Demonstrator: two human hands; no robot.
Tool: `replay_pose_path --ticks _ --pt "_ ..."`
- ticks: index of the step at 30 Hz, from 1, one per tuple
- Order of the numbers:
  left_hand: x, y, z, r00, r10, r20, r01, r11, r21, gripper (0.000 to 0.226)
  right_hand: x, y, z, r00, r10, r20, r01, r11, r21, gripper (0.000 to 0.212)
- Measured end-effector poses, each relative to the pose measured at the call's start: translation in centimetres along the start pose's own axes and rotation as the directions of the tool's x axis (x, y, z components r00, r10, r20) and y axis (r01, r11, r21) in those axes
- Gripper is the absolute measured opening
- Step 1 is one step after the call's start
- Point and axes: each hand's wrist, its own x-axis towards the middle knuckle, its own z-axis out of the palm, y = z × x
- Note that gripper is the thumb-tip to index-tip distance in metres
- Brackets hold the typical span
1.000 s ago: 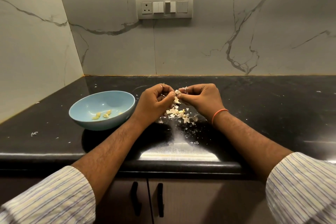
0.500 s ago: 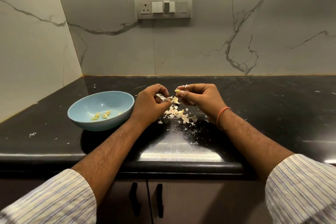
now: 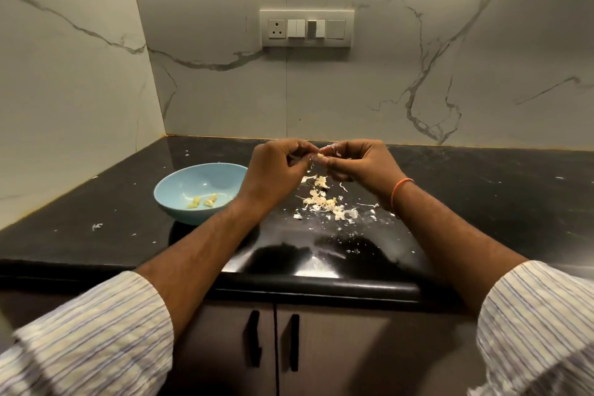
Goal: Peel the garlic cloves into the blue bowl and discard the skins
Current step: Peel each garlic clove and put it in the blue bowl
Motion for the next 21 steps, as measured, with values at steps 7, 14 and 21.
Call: replay_pose_path --ticks 7,14,21 --pt "0.2 -0.4 -9.3 0.996 -0.049 0.079 0.03 0.974 0.224 0.014 1.2 -3.3 7.2 0.999 -0.05 -0.018 0.048 0.993 -0.108 0.018" --pt "-2.6 -2.7 -15.0 0.964 -0.218 0.152 0.146 0.912 0.383 0.01 2.5 -3.1 13.4 0.992 -0.112 0.061 0.127 0.85 -0.512 0.01" --pt "-3.0 -2.4 -14.5 0.962 -0.21 0.176 0.121 0.901 0.417 0.012 1.8 -4.3 10.4 0.994 -0.026 0.104 0.079 0.837 -0.542 0.018"
